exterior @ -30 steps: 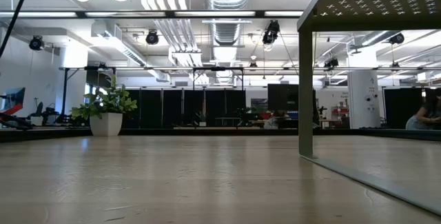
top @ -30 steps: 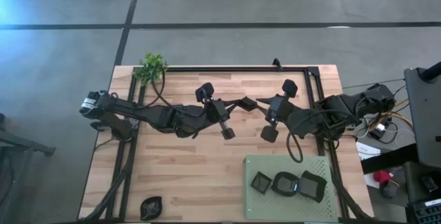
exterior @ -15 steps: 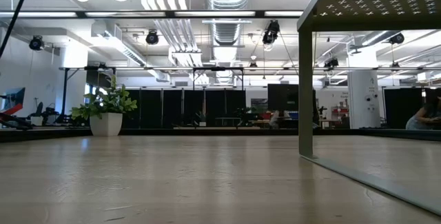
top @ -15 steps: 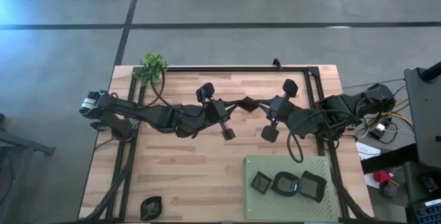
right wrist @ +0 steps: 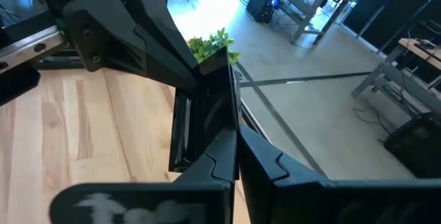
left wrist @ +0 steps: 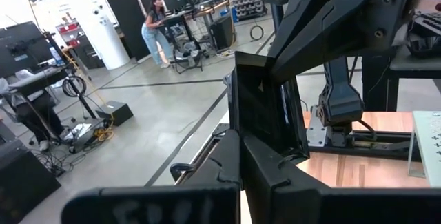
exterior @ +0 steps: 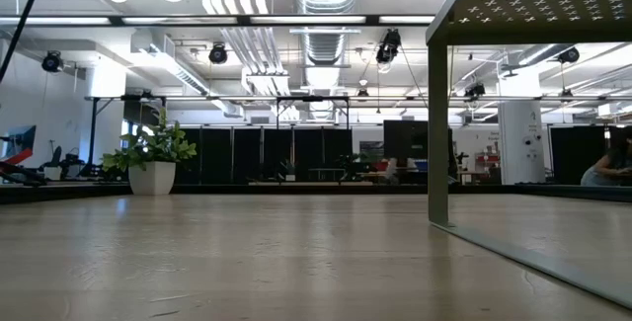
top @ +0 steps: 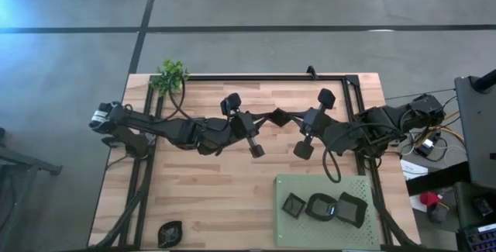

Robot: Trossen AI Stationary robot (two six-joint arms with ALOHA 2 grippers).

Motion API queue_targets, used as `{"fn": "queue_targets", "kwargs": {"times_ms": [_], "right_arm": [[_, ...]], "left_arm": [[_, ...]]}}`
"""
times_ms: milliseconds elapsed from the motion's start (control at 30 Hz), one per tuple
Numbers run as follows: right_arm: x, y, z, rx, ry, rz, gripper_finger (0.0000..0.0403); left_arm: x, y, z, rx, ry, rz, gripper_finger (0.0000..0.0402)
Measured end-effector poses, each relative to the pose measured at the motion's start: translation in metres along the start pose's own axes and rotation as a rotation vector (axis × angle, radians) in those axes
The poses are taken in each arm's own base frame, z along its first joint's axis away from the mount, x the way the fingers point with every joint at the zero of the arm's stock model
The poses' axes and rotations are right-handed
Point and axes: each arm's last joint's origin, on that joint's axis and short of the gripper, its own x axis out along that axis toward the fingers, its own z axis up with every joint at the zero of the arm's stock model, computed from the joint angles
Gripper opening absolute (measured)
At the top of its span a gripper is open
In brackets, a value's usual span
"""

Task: Pick & Place Mini shaped plates
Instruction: Stack the square plate on the square plates on the shelf

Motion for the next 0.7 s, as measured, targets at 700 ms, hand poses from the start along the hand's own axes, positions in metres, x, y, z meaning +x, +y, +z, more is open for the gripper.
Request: {"fn": "queue_targets", "kwargs": {"times_ms": [700], "right_arm": [[-0.006, -0.007, 0.0, 0.052, -0.004, 0.004, 0.0008]], "left_arm": [[-0.021, -0.013, 0.009, -0.029, -0.02, -0.04, 0.0101]]}}
